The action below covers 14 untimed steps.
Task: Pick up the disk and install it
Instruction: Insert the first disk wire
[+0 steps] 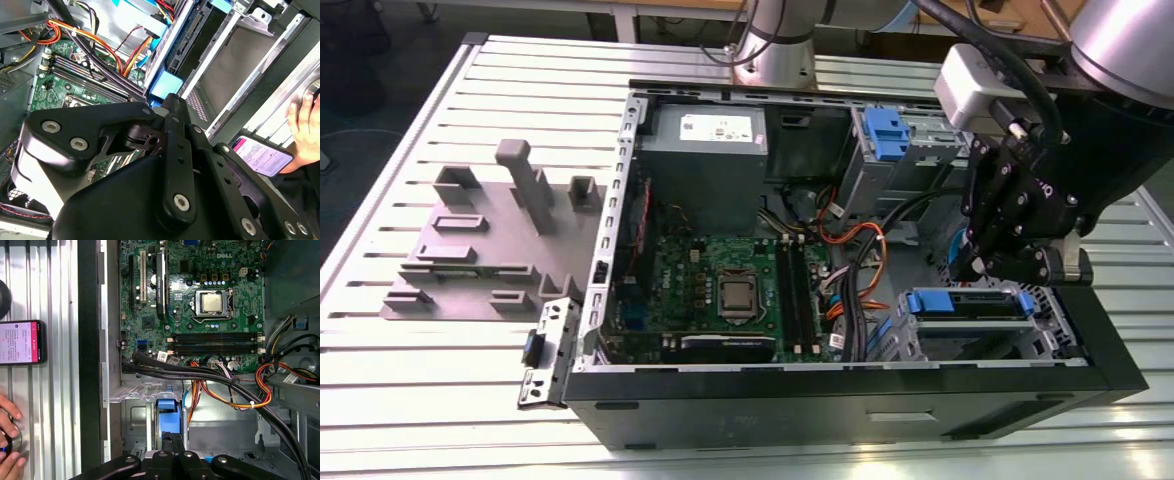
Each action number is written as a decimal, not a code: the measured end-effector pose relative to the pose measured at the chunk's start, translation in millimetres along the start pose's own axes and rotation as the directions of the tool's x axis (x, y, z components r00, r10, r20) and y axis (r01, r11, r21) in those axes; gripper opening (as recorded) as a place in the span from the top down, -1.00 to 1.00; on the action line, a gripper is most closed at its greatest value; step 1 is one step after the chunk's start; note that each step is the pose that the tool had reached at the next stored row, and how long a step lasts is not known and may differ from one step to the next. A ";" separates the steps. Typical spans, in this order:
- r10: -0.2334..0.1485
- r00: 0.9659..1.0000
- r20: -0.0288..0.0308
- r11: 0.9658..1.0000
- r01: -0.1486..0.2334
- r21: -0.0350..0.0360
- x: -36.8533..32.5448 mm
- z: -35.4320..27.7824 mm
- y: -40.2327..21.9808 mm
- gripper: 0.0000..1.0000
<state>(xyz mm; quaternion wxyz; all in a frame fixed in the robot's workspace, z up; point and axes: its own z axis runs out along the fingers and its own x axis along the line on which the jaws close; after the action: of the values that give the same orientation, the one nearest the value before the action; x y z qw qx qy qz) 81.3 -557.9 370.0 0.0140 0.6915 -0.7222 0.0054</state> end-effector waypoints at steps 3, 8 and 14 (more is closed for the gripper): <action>0.000 1.000 0.000 1.000 0.000 0.000 0.0 0.0 0.0 0.79; 0.000 1.000 0.000 1.000 0.000 0.000 -0.3 0.6 -6.8 0.79; 0.000 1.000 -0.001 1.000 0.000 -0.001 -1.4 1.8 -31.1 0.79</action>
<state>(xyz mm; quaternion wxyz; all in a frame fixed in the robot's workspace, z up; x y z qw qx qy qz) 112.5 -557.9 367.8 0.0145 0.6914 -0.7223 0.0054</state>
